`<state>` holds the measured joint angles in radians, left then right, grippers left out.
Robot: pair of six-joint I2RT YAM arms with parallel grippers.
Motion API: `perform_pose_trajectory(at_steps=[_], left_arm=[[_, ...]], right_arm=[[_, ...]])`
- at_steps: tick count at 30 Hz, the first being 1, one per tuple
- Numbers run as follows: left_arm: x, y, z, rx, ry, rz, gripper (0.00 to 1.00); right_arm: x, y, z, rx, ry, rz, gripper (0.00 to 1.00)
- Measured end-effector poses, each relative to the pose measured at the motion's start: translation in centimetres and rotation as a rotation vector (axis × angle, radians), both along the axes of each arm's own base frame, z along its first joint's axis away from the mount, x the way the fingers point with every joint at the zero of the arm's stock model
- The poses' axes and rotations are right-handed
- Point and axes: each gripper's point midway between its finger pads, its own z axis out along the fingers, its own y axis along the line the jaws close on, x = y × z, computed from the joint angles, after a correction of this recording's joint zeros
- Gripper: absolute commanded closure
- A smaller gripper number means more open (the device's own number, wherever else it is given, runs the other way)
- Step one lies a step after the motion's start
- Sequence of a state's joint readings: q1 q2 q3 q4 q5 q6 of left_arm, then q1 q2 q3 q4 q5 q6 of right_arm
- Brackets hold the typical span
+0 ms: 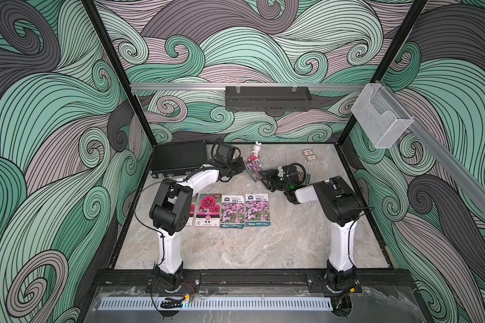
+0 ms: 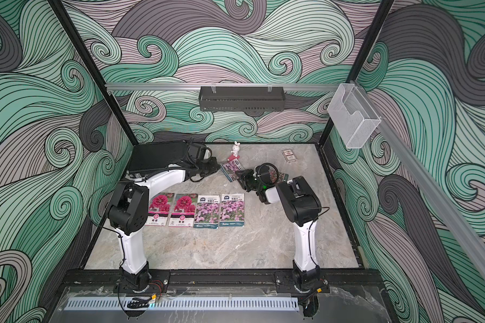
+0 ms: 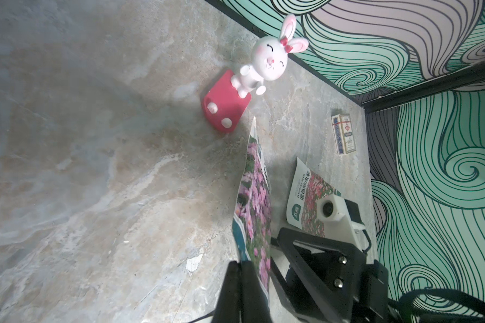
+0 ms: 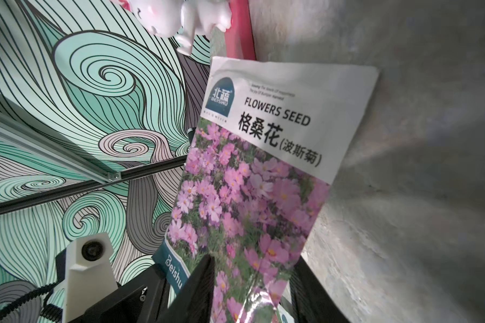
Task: Arrange the seed packets in a row
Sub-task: Pick up the seed packet from the center of the board.
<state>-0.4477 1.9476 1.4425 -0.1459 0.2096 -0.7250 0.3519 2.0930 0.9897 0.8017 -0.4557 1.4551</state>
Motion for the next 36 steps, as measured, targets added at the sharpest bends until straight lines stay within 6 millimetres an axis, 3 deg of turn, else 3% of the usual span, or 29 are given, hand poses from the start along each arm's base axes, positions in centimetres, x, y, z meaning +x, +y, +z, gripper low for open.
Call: perform_pose_trajectory(at_steps=[3, 7, 20, 31, 36], left_arm=[[-0.6, 0.3, -0.3, 0.006, 0.01, 0.0, 1.0], [-1.2, 0.6, -0.4, 0.012, 0.014, 0.001, 1.0], [-3.2, 0.3, -0.9, 0.035, 0.02, -0.026, 1.0], [-3.6, 0.3, -0.8, 0.05, 0.018, -0.035, 1.0], [-4.0, 0.7, 0.1, 0.06, 0.014, -0.031, 1.0]], right_arm=[[0.6, -0.2, 0.6, 0.003, -0.015, -0.004, 0.71], [1.2, -0.3, 1.3, 0.007, -0.035, -0.005, 0.74], [1.0, 0.2, 1.5, -0.009, -0.048, 0.043, 0.91], [0.5, 0.8, 1.4, -0.047, -0.052, 0.121, 0.98], [0.1, 0.8, 0.9, -0.114, -0.055, 0.175, 0.98]])
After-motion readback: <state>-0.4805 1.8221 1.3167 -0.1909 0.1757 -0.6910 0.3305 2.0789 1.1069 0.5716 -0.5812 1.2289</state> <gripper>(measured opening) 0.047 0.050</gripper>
